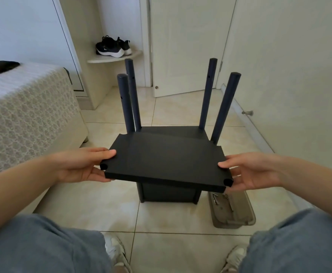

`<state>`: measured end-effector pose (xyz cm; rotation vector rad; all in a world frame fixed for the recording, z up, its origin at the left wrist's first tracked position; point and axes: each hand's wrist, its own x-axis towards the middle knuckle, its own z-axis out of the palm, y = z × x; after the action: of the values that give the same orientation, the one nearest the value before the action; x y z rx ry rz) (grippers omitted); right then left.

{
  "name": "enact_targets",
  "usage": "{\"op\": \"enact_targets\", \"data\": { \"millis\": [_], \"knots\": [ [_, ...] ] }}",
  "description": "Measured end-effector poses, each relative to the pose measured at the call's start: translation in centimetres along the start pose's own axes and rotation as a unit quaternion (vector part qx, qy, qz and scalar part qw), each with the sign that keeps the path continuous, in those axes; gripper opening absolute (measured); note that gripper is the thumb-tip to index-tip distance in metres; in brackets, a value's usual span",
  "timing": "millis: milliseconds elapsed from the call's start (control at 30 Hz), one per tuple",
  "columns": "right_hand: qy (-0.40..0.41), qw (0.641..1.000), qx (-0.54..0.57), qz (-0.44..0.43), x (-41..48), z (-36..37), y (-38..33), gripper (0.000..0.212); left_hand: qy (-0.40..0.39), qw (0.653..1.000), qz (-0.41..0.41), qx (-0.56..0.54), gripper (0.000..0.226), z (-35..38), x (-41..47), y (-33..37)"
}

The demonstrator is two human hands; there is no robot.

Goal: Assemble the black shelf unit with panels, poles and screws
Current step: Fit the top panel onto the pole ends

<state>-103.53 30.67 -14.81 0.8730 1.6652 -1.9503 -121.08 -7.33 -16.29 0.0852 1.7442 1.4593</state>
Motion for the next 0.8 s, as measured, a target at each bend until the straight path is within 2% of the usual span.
{"op": "enact_targets", "data": {
  "millis": [233, 400, 467, 700, 800],
  "knots": [
    [0.052, 0.995, -0.035, -0.073, -2.9, -0.9, -1.5, 0.033, 0.006, 0.998, 0.047, 0.037, 0.057, 2.1, -2.1, 3.0],
    [0.089, 0.982, -0.051, -0.156, -5.2, -1.5, -4.1, 0.031, 0.015, 0.993, 0.097, 0.067, 0.077, 3.1, -4.3, 6.3],
    [0.095, 0.975, -0.053, -0.193, -6.3, -1.5, -5.3, 0.036, 0.022, 0.988, 0.121, 0.092, 0.077, 3.3, -5.2, 7.9],
    [0.115, 0.943, -0.066, -0.305, -9.3, -1.2, -10.4, 0.017, 0.092, 0.970, 0.204, 0.096, 0.082, 3.2, -6.9, 13.2],
    [0.132, 0.938, -0.074, -0.313, -9.6, -1.0, -12.6, 0.021, 0.124, 0.960, 0.232, 0.093, 0.095, 3.2, -6.6, 14.4]
  ]
}}
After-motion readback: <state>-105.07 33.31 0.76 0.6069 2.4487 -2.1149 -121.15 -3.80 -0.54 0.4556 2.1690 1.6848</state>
